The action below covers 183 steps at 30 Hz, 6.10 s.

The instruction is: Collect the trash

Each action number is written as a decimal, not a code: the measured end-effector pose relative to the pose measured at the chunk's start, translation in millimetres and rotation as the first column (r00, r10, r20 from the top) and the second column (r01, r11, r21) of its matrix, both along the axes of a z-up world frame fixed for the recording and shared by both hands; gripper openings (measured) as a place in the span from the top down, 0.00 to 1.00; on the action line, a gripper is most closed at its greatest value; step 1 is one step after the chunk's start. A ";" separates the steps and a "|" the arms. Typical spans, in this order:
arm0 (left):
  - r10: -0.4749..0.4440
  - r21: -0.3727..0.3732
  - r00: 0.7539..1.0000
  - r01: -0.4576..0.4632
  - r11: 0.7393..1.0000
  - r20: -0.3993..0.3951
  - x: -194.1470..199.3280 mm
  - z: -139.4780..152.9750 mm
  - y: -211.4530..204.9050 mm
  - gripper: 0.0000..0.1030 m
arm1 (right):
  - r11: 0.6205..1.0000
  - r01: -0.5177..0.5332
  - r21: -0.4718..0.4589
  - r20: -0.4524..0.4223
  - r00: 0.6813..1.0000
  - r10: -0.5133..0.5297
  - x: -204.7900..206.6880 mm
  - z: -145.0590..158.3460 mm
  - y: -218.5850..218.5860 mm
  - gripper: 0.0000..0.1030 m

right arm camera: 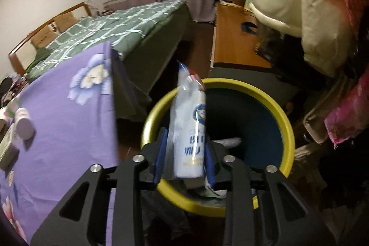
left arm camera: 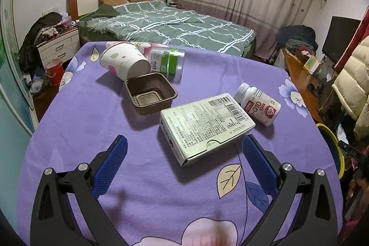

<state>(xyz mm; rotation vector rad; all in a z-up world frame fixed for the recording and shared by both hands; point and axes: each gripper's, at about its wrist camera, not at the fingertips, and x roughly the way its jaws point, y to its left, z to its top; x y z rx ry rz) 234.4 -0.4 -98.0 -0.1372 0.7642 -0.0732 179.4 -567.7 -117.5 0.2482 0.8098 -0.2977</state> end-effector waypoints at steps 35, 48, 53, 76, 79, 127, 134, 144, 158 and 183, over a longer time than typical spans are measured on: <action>-0.010 0.124 0.992 0.026 0.992 -0.123 10.4 -33.3 -21.1 0.05 | 0.999 -0.026 0.034 0.056 0.998 0.024 -6.1 3.9 5.2 0.55; -0.177 0.258 0.977 0.203 0.945 -0.120 42.6 -16.4 -72.0 0.05 | 0.998 -0.037 0.053 0.066 0.997 0.033 -8.7 4.4 3.4 0.55; -0.250 0.242 0.951 0.289 0.926 -0.181 67.8 -23.2 -74.6 0.05 | 0.997 -0.035 0.063 0.068 0.997 0.030 -7.9 3.3 2.6 0.55; -0.326 0.136 0.920 0.359 0.923 -0.217 70.0 -28.2 -102.2 0.31 | 0.997 -0.040 0.060 0.094 0.995 0.034 -21.3 10.3 -0.1 0.55; -0.365 0.121 0.911 0.391 0.913 -0.191 56.3 -15.4 -120.1 0.31 | 0.997 -0.038 0.061 0.110 0.993 0.031 -30.3 15.4 -3.6 0.54; -0.566 0.088 0.823 0.561 0.823 0.053 6.1 46.5 -328.3 0.05 | 0.996 0.004 0.084 0.128 0.992 -0.014 -112.3 22.2 -50.8 0.48; -0.387 0.064 0.915 0.382 0.922 0.118 3.3 59.9 -202.3 0.05 | 0.996 -0.072 0.053 0.130 0.989 0.064 -92.4 31.3 -9.3 0.48; -0.111 0.053 0.978 0.103 0.993 0.179 -1.1 58.9 -42.4 0.05 | 0.974 -0.227 0.018 0.123 0.967 0.223 -50.8 44.5 72.6 0.48; 0.225 0.022 0.951 -0.235 0.972 0.214 -2.3 38.6 113.8 0.05 | 0.840 -0.542 -0.011 0.102 0.835 0.540 12.6 52.5 238.7 0.48; 0.377 -0.049 0.900 -0.375 0.926 0.218 -18.3 29.6 149.3 0.05 | 0.589 -0.807 -0.030 -0.042 0.590 0.806 138.1 17.1 471.8 0.19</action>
